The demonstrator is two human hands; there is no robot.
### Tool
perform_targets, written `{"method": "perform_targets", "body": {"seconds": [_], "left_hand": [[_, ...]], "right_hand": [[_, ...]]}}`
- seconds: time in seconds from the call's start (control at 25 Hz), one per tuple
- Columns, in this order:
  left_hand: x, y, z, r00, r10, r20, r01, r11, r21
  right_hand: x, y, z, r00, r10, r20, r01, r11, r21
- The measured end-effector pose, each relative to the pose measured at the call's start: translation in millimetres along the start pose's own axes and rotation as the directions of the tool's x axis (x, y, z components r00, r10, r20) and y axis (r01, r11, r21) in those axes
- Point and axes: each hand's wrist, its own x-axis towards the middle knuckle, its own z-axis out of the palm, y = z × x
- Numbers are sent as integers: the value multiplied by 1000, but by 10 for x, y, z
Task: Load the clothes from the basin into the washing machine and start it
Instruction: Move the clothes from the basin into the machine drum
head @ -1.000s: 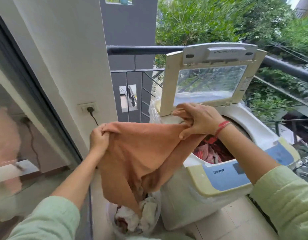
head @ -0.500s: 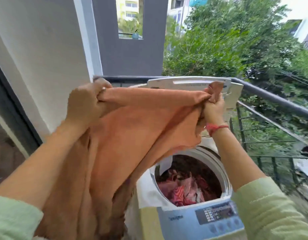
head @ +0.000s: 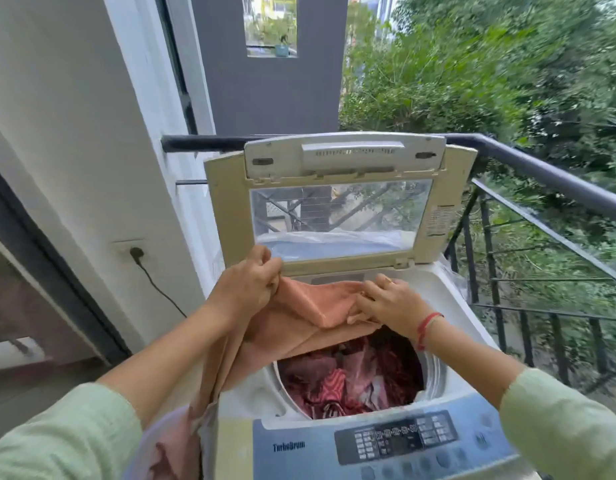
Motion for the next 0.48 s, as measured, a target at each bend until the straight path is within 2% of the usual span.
{"method": "perform_targets", "body": {"seconds": [0.08,0.16,0.28,0.32,0.36,0.4,0.44,0.48], "left_hand": [[194,137,-12,997,34,-71,-36,999,-24],[468,341,-49,982,84,-170,-86,996,-5],[854,642,53,951,144,-275,-126,989,80],[899,712,172,952,165,-258,-135,982,129],[882,749,338,974,169,-152,-142,975,171],[786,764,503,992,116,55,-125,971,202],[637,744,646,951,14,310,-89,969,229],[445,676,768,863,-70,501,-69,965,253]], "right_hand": [[-44,215,44,992,76,-102,-79,996,-30],[-59,505,-41,974,165,-152,-186,974,-132],[-178,883,-23,912,395,-108,-409,883,-229],[-248,896,76,890,447,-86,-454,860,-233],[-331,809,181,879,476,-18,-467,855,-226],[-409,655,295,859,490,146,-463,867,-186],[-473,474,399,796,462,390,-451,883,-125],[-524,288,476,662,374,649,-436,897,-72]]}}
